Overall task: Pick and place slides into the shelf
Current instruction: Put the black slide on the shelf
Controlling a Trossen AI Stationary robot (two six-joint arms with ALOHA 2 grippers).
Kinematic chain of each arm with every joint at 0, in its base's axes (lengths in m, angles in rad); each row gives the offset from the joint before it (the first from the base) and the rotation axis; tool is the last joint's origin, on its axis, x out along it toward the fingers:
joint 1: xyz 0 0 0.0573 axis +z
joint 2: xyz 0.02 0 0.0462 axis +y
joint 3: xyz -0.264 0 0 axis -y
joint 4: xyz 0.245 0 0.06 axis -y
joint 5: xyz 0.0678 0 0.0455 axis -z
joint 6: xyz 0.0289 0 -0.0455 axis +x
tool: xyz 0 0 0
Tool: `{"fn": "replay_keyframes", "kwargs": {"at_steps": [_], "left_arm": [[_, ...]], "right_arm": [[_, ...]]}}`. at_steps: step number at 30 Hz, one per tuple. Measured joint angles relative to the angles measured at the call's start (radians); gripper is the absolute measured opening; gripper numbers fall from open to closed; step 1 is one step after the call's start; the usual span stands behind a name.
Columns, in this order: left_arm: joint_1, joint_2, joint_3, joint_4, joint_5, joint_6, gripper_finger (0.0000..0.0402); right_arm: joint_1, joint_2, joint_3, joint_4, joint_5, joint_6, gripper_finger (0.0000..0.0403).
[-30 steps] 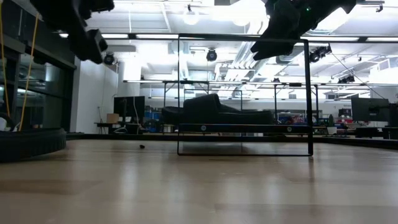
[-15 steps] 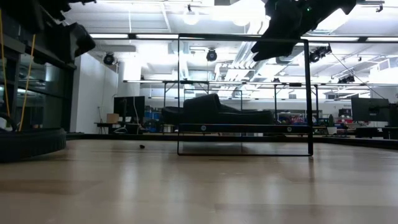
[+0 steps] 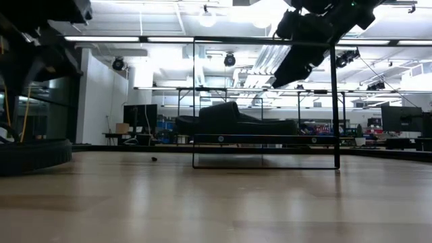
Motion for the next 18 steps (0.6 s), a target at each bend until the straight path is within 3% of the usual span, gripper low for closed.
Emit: {"fn": "replay_keyframes", "kwargs": {"at_steps": [7, 18], "left_arm": [[-0.013, -0.003, 0.002, -0.023, 0.177, -0.036, 0.0232], [-0.143, -0.003, 0.002, -0.074, 0.183, -0.172, 0.0232]], "right_arm": [[0.002, 0.003, 0.000, 0.014, -0.015, 0.006, 0.0257], [0.076, 0.004, 0.000, 0.018, -0.043, 0.023, 0.0257]]}}
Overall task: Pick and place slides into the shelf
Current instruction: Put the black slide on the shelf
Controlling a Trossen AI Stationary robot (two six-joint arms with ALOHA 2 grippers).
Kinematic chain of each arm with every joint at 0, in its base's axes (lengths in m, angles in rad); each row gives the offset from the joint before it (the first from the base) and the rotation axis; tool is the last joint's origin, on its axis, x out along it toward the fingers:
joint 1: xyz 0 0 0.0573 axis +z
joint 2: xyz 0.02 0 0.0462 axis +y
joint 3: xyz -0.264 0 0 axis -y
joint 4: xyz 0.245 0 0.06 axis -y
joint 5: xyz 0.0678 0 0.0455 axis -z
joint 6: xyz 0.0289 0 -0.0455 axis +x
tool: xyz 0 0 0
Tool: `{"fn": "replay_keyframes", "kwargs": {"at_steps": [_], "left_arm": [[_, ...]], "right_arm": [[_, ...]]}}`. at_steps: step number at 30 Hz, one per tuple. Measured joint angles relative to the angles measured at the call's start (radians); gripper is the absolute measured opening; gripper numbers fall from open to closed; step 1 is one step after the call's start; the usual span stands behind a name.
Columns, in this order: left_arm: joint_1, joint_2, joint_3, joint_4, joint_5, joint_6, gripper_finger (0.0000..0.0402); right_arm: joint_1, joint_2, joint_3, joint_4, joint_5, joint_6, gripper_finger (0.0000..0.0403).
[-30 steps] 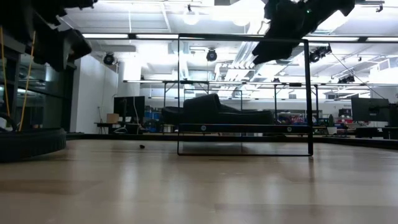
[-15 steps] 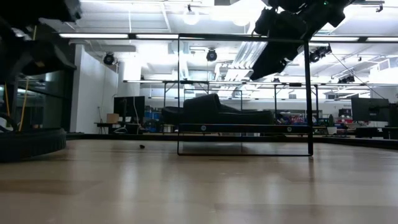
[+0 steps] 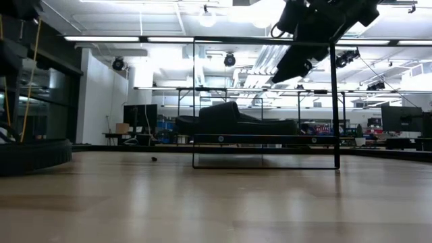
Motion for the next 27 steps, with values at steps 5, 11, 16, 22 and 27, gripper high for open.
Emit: {"fn": "replay_keyframes", "kwargs": {"at_steps": [5, 11, 16, 22, 27], "left_arm": [[-0.042, 0.000, 0.000, -0.001, -0.076, 0.001, 0.0232], [-0.045, 0.000, -0.009, 0.000, -0.157, 0.020, 0.0232], [-0.045, 0.000, -0.069, 0.054, -0.161, 0.023, 0.0232], [-0.045, 0.000, -0.146, 0.114, -0.091, -0.036, 0.0232], [-0.045, 0.000, -0.178, 0.186, -0.059, -0.052, 0.0232]], "right_arm": [[0.027, 0.000, 0.000, 0.019, 0.000, 0.000, 0.0257], [0.042, 0.000, 0.000, 0.038, 0.000, 0.000, 0.0257], [0.042, 0.000, 0.000, 0.039, 0.001, 0.000, 0.0257], [0.042, 0.000, 0.000, 0.039, 0.001, 0.000, 0.0257], [0.042, 0.000, 0.000, 0.039, 0.002, 0.000, 0.0257]]}}
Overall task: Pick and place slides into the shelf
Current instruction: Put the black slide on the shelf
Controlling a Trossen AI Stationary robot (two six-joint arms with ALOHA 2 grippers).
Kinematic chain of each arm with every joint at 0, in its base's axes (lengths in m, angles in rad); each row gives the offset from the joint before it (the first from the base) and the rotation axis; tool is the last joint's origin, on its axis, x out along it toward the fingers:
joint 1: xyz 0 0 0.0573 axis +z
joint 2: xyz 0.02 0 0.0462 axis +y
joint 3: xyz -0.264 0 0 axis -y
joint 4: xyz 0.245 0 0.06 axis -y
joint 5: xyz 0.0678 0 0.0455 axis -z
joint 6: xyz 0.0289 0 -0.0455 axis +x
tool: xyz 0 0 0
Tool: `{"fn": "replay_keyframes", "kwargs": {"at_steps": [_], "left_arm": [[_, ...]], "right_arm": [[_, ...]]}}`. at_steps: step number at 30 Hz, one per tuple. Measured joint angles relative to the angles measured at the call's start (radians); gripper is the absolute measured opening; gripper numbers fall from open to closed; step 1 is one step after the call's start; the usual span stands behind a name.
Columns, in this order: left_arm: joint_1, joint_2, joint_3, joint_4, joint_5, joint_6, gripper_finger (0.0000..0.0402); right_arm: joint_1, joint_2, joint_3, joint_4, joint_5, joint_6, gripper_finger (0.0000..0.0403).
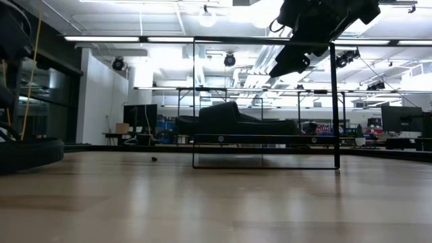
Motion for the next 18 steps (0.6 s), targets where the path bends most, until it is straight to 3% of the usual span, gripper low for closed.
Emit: {"fn": "replay_keyframes", "kwargs": {"at_steps": [7, 18], "left_arm": [[0.000, 0.000, -0.016, 0.075, 0.041, 0.010, 0.0211], [0.000, 0.000, -0.015, 0.077, 0.074, 0.032, 0.0013]], "right_arm": [[0.000, 0.000, 0.000, 0.000, 0.000, 0.000, 0.0257], [0.000, 0.000, 0.000, 0.000, 0.001, 0.000, 0.0257]]}}
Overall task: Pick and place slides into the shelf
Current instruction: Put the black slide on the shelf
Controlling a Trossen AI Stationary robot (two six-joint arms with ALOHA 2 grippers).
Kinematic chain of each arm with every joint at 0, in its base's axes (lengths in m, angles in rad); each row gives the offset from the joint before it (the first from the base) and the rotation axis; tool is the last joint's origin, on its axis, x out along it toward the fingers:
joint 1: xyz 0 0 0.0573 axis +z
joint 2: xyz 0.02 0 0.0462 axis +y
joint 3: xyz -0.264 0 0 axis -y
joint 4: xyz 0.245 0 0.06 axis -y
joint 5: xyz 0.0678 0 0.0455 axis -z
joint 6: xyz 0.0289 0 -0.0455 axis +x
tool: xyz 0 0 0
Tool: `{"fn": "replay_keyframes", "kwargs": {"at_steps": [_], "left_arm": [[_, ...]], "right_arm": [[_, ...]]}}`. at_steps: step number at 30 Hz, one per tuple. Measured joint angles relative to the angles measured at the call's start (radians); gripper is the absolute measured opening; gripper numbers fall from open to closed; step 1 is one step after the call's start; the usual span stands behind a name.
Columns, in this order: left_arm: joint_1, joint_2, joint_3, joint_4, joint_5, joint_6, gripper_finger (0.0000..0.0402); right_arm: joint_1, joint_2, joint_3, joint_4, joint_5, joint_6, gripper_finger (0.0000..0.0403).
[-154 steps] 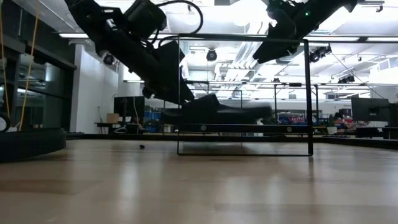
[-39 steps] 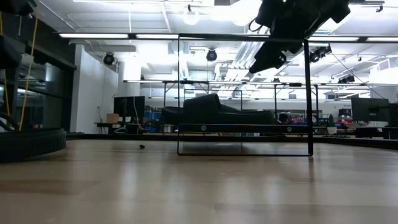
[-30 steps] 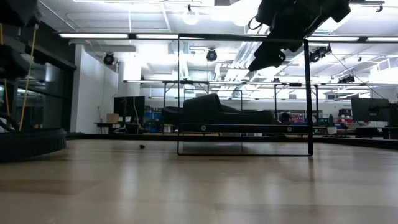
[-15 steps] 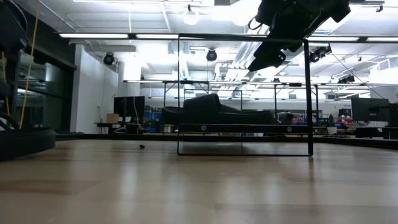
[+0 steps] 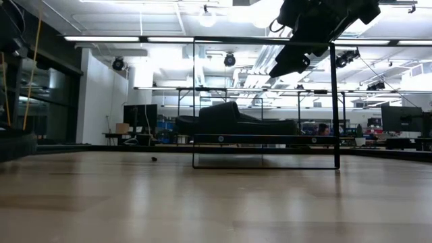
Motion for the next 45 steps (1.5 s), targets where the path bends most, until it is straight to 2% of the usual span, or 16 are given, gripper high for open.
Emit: {"fn": "replay_keyframes", "kwargs": {"at_steps": [5, 10, 13, 17, 25, 33, 41, 45], "left_arm": [[0.000, 0.000, 0.000, -0.004, 0.004, 0.026, 0.0028], [0.000, 0.000, 0.000, -0.004, 0.005, 0.051, 0.0007], [0.000, 0.000, 0.000, -0.005, 0.005, 0.051, 0.0012], [0.000, 0.000, 0.030, -0.101, -0.010, 0.055, 0.0006], [0.000, 0.000, 0.156, -0.344, -0.081, 0.109, 0.0004], [0.001, 0.000, 0.329, -0.536, -0.201, 0.189, 0.0003], [0.003, 0.000, 0.492, -0.684, -0.292, 0.253, 0.0002], [0.053, 0.000, 0.552, -0.726, -0.305, 0.300, 0.0002]], "right_arm": [[0.000, 0.000, 0.000, 0.000, 0.000, 0.000, 0.0257], [0.000, 0.000, 0.000, 0.000, 0.000, 0.006, 0.0257], [0.000, 0.000, 0.000, 0.000, 0.015, 0.032, 0.0257], [0.000, 0.000, 0.000, 0.012, 0.042, 0.044, 0.0257], [0.000, 0.000, 0.000, 0.087, 0.048, 0.083, 0.0257], [0.000, 0.000, 0.000, 0.221, 0.044, 0.141, 0.0257], [0.005, 0.000, 0.000, 0.260, 0.047, 0.166, 0.0257], [0.027, 0.026, 0.000, 0.355, 0.062, 0.183, 0.0257]]}}
